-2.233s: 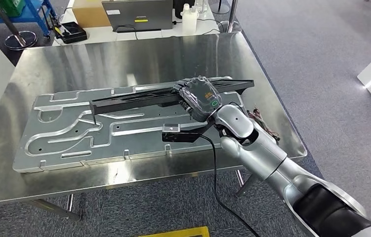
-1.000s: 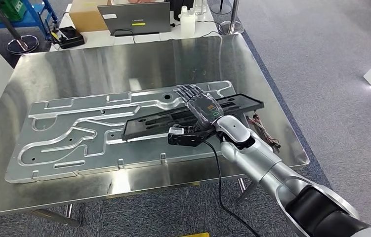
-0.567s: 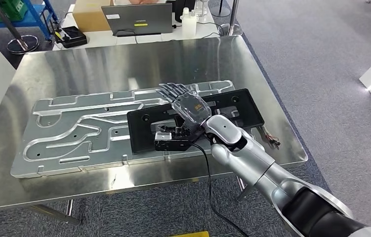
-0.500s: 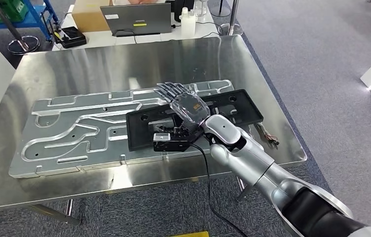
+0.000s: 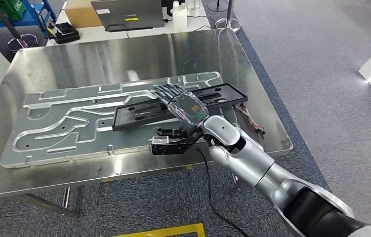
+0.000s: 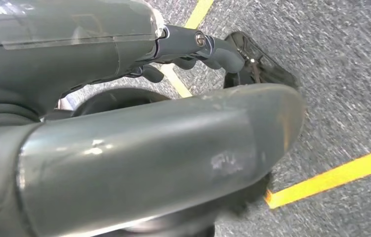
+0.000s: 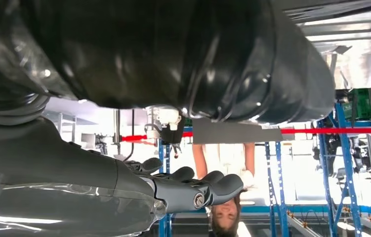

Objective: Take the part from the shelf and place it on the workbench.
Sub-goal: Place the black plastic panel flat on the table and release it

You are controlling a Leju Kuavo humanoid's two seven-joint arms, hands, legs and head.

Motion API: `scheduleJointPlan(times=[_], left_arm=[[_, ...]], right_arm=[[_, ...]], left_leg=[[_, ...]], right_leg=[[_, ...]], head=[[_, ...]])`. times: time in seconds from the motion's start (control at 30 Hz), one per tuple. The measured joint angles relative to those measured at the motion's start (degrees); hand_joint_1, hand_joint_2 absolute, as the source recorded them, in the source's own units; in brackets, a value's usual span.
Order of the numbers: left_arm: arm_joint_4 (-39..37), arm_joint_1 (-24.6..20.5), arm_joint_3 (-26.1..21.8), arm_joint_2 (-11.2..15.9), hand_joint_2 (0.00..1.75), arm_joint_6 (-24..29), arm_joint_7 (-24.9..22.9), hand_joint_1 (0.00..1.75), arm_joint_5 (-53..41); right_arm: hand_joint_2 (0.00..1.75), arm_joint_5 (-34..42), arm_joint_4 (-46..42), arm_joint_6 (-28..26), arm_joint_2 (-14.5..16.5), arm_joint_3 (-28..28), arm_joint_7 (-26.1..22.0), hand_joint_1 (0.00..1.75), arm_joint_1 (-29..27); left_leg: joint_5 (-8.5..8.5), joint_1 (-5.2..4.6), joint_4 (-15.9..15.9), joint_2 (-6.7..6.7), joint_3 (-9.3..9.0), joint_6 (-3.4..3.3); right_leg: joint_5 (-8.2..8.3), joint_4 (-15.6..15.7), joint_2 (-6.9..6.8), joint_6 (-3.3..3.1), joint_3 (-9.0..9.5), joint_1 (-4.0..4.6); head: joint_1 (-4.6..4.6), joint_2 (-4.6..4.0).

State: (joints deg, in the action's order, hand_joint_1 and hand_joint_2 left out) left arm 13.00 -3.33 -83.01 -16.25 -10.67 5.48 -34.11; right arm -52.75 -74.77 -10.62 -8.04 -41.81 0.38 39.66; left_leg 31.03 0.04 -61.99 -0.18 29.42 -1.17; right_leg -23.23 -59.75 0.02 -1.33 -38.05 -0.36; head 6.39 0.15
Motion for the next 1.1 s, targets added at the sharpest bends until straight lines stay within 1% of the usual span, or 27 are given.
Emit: scheduleJointPlan(times=[0.07,0.13,0.17,0.2,0.23,0.3,0.33,0.37,0.4,0.43,0.47,0.53,0.6,0.67,0.7,0.73,0.77,0.8,0.83,0.87,0.9,0.93,0.97,1.0,1.03,1.07,1.1], left_arm=[[0.05,-0.01,0.0,0.08,0.0,0.0,0.08,0.0,-0.01],[0.08,-0.01,-0.01,0.1,0.0,-0.01,0.18,0.0,-0.01],[0.08,-0.04,-0.01,0.09,0.0,-0.02,0.2,0.0,-0.01],[0.09,-0.06,-0.01,0.08,0.0,0.01,0.2,0.0,-0.01],[0.09,-0.06,-0.01,0.07,0.0,0.11,0.16,0.0,-0.03],[0.09,-0.05,0.0,0.08,0.0,0.44,0.04,0.0,-0.17],[0.09,-0.04,0.0,0.08,0.0,0.65,-0.01,0.0,-0.27],[0.09,-0.02,0.0,0.07,0.0,0.81,-0.03,0.0,-0.36],[0.09,0.0,0.0,0.03,0.0,0.94,-0.05,0.0,-0.44],[0.09,0.03,0.0,-0.02,0.0,1.04,-0.1,0.0,-0.54],[0.1,0.06,0.01,-0.06,0.0,1.08,-0.16,0.0,-0.66],[0.14,0.1,0.02,-0.1,0.0,1.15,-0.36,0.0,-0.93],[0.21,0.1,0.02,-0.11,0.0,1.44,-0.58,0.0,-1.08],[0.36,0.2,0.02,-0.13,0.0,1.98,-0.72,0.0,-1.16],[0.43,0.27,0.02,-0.15,0.0,2.26,-0.75,0.0,-1.21],[0.49,0.34,0.02,-0.18,0.0,2.48,-0.77,0.0,-1.26],[0.56,0.37,0.02,-0.2,0.0,2.66,-0.8,0.0,-1.28],[0.63,0.38,0.02,-0.22,0.0,2.81,-0.82,0.0,-1.3],[0.73,0.38,0.02,-0.23,0.0,2.92,-0.85,0.0,-1.32],[0.84,0.37,0.02,-0.23,0.0,3.03,-0.87,0.0,-1.34],[0.92,0.36,0.02,-0.23,0.0,3.1,-0.87,0.0,-1.37],[0.98,0.34,0.02,-0.23,0.0,3.14,-0.87,0.0,-1.38],[1.02,0.3,0.02,-0.23,0.0,3.1,-0.9,0.0,-1.38],[1.09,0.25,0.03,-0.22,0.0,3.01,-0.92,0.0,-1.36],[1.17,0.18,0.03,-0.24,0.0,2.9,-0.95,0.0,-1.33],[1.25,0.12,0.03,-0.25,0.0,2.78,-0.96,0.0,-1.28],[1.32,0.08,0.03,-0.27,0.0,2.68,-0.96,0.0,-1.24]], right_arm=[[0.0,0.0,-0.19,-0.16,-0.09,0.01,-0.07,0.0,0.01],[0.0,0.03,-0.25,-0.34,-0.21,0.03,-0.27,0.0,0.01],[0.0,0.04,-0.29,-0.38,-0.32,0.04,-0.34,0.0,0.01],[0.0,0.02,-0.35,-0.39,-0.44,0.05,-0.37,0.0,0.03],[0.0,-0.01,-0.44,-0.38,-0.57,0.07,-0.33,0.0,0.04],[0.0,-0.07,-0.66,-0.37,-0.66,0.07,-0.13,0.0,-0.09],[0.0,-0.08,-0.78,-0.39,-0.79,0.08,-0.01,0.0,-0.27],[0.0,-0.08,-0.9,-0.5,-0.99,0.08,0.08,0.0,-0.5],[0.0,-0.08,-1.04,-0.7,-1.3,0.09,0.05,0.0,-0.76],[0.0,-0.08,-1.24,-1.0,-1.7,0.13,-0.11,0.0,-1.01],[0.0,-0.07,-1.54,-1.28,-2.07,0.2,-0.28,0.0,-1.21],[0.0,-0.06,-2.63,-1.58,-2.79,0.51,-0.44,0.0,-1.51],[0.0,-0.01,-3.97,-1.6,-3.61,0.87,-0.3,0.0,-1.93],[0.0,0.22,-5.02,-1.77,-4.69,1.18,-0.45,0.0,-2.68],[0.0,0.4,-5.46,-1.93,-5.24,1.36,-0.67,0.0,-3.11],[0.0,0.57,-5.87,-2.08,-5.72,1.58,-0.9,0.0,-3.56],[0.0,0.71,-6.24,-2.19,-6.23,1.81,-1.08,0.0,-3.94],[0.0,0.78,-6.57,-2.24,-6.63,2.01,-1.19,0.0,-4.35],[0.0,0.82,-6.86,-2.24,-6.99,2.14,-1.2,0.0,-4.76],[0.0,0.84,-7.12,-2.22,-7.31,2.23,-1.17,0.0,-5.17],[0.0,0.84,-7.39,-2.16,-7.54,2.3,-1.1,0.0,-5.56],[0.0,0.85,-7.7,-2.07,-7.75,2.37,-1.01,0.0,-5.91],[0.0,0.92,-8.03,-2.0,-8.07,2.48,-0.94,0.0,-6.19],[0.0,1.05,-8.37,-2.0,-8.36,2.62,-0.96,0.0,-6.41],[0.0,1.25,-8.64,-2.11,-8.73,2.83,-1.11,0.0,-6.63],[0.0,1.45,-8.85,-2.32,-9.15,3.07,-1.34,0.0,-6.85],[0.0,1.61,-8.97,-2.52,-9.45,3.28,-1.58,0.0,-7.07]], left_leg=[[-0.4,-0.51,3.94,-0.01,-1.96,-0.57],[-1.63,-0.6,4.78,0.03,-1.68,-0.74],[-2.42,-0.46,5.33,0.17,-1.5,-0.92],[-3.37,-0.27,5.84,0.34,-1.09,-1.18],[-4.31,-0.07,6.25,0.52,-0.49,-1.43],[-5.74,-0.16,6.27,0.74,1.23,-1.74],[-6.35,-0.17,6.15,0.77,2.19,-1.73],[-6.91,-0.15,5.93,0.79,3.14,-1.67],[-7.41,-0.09,5.59,0.8,4.15,-1.55],[-7.82,-0.02,5.12,0.78,5.14,-1.37],[-8.15,0.04,4.5,0.77,6.09,-1.13],[-8.65,-0.03,3.28,0.73,7.6,-0.5],[-9.26,-0.16,2.77,0.7,8.19,0.19],[-9.58,-0.04,2.67,0.61,8.44,0.91],[-8.49,0.07,1.96,0.56,8.85,1.23],[-6.33,0.19,0.35,0.51,9.49,1.53],[-3.27,0.34,-2.36,0.51,10.28,1.79],[-0.19,0.42,-5.9,0.52,11.12,2.04],[1.88,0.5,-9.52,0.53,11.71,2.21],[2.51,0.55,-12.37,0.53,11.8,2.3],[1.78,0.55,-13.71,0.53,11.19,2.27],[0.17,0.55,-13.12,0.51,9.69,2.11],[-1.35,0.5,-10.5,0.49,7.11,1.78],[-1.76,0.35,-6.29,0.46,3.66,1.28],[-1.29,0.19,-1.52,0.43,0.18,0.81],[-0.49,-0.03,2.24,0.4,-2.34,0.39],[0.24,-0.26,4.63,0.38,-3.73,0.04]], right_leg=[[0.92,0.36,-0.08,0.66,-0.06,-0.22],[1.82,0.89,-0.14,1.47,-0.06,-0.4],[1.53,0.85,-0.11,1.78,-0.26,-0.41],[0.18,0.08,-0.07,2.02,-0.66,-0.38],[-2.24,-1.88,-0.03,2.23,-1.33,-0.4],[-7.96,-8.38,-0.01,2.63,-2.86,-0.56],[-9.55,-11.7,-0.02,2.84,-3.36,-0.66],[-9.75,-13.81,-0.02,3.05,-3.29,-0.77],[-8.71,-14.23,-0.02,3.25,-2.4,-0.9],[-7.05,-12.65,-0.03,3.41,-0.56,-1.06],[-5.88,-9.36,-0.04,3.54,2.08,-1.24],[-6.14,-2.06,-0.01,3.33,7.04,-1.14],[-7.3,1.05,0.05,2.59,8.63,-0.77],[-6.56,1.28,-0.08,1.56,8.09,-0.82],[-5.97,1.34,-0.2,0.98,7.64,-0.87],[-5.3,1.46,-0.34,0.51,7.04,-0.99],[-4.62,1.45,-0.44,0.21,6.29,-0.99],[-3.94,1.41,-0.45,0.03,5.38,-0.94],[-3.25,1.34,-0.45,0.0,4.44,-0.88],[-2.55,1.25,-0.44,0.02,3.44,-0.83],[-1.88,1.13,-0.43,0.09,2.47,-0.78],[-1.23,1.05,-0.4,0.19,1.56,-0.73],[-0.58,1.0,-0.36,0.34,0.77,-0.67],[0.02,0.96,-0.33,0.54,0.19,-0.58],[0.59,0.96,-0.36,0.81,-0.18,-0.52],[1.18,1.1,-0.48,1.14,-0.33,-0.53],[1.78,1.32,-0.62,1.53,-0.33,-0.6]], head=[[0.0,0.0],[-0.01,0.0],[0.0,0.0],[0.01,0.0],[0.01,0.0],[0.01,0.0],[0.01,0.0],[0.01,0.0],[0.01,0.0],[0.01,0.0],[0.01,0.0],[0.0,0.0],[-0.01,0.0],[-0.01,0.0],[-0.02,0.0],[-0.03,0.0],[-0.03,0.0],[-0.04,0.0],[-0.04,0.0],[-0.04,0.0],[-0.04,0.0],[-0.04,0.0],[-0.04,0.0],[-0.04,0.0],[-0.03,0.0],[-0.03,0.0],[-0.02,0.0]])
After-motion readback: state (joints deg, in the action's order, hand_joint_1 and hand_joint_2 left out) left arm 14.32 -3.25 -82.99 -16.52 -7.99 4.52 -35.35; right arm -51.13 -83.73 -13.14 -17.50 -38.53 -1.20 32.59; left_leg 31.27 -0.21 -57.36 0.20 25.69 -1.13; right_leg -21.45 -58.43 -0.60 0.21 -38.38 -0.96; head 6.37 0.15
